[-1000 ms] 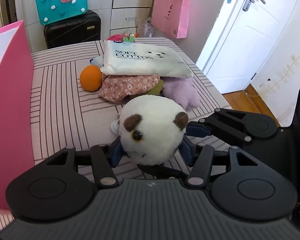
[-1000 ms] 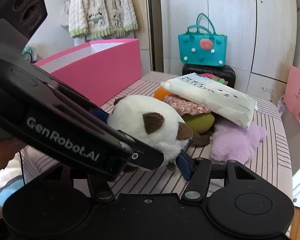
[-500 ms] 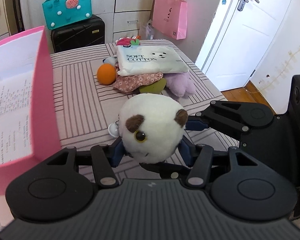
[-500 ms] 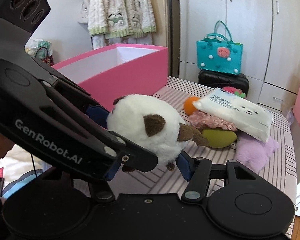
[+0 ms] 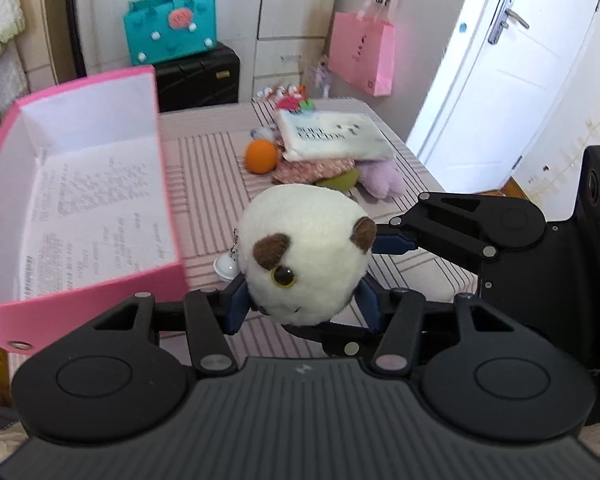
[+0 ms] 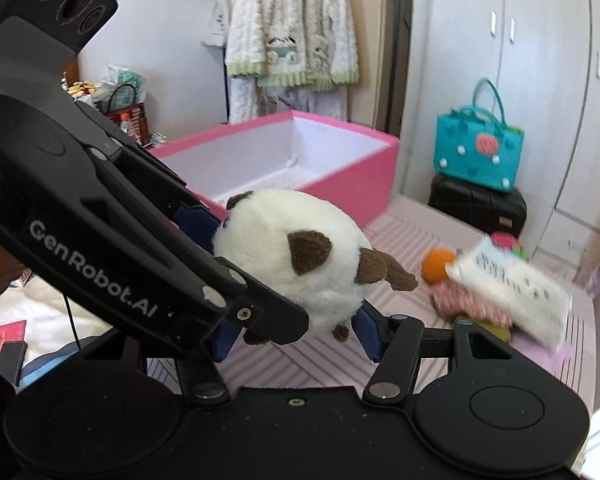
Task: Organize soft objects
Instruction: 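Lift the panda with the left tool and carry it over the pink box, then open the left tool to drop the panda into the box, then move both tools back toward the remaining soft items, then grasp the floral scrunchie with the left tool while the right tool grasps the green sponge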
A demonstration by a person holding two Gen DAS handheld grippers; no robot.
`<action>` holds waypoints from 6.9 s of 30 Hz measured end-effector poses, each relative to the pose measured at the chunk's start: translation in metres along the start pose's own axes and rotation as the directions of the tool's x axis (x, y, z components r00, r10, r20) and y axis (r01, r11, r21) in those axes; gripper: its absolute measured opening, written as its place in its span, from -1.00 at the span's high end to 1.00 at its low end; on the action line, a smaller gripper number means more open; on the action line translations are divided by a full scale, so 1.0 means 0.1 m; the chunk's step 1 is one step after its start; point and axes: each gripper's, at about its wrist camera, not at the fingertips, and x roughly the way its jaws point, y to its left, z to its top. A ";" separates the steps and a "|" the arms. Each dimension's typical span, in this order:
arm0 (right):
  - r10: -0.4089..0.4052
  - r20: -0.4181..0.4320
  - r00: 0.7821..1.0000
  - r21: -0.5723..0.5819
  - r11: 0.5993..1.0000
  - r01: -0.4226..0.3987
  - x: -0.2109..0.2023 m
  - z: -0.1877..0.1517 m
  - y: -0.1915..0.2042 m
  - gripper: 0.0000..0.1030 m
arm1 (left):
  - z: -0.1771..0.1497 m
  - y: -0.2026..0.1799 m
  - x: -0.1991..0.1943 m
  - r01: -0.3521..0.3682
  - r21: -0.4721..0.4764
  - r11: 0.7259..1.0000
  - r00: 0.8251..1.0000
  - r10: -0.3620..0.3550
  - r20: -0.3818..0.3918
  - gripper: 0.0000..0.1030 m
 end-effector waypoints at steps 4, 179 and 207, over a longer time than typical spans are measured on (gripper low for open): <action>0.003 0.024 1.000 -0.051 0.999 -0.002 0.00 0.14 0.09 -0.25 | 0.00 0.07 -0.16 -0.019 0.001 1.000 0.999 0.019 0.036 -0.05; -0.184 0.046 0.982 -0.039 0.982 0.186 0.07 -0.64 -0.88 -0.48 | 0.18 -0.25 0.74 0.001 -0.061 0.998 0.977 0.012 0.214 -0.79; -0.292 -0.031 0.956 0.148 0.944 0.293 0.54 -0.61 -1.25 0.00 | 0.61 -0.05 1.75 0.072 -0.199 0.977 0.988 -0.043 0.148 -0.63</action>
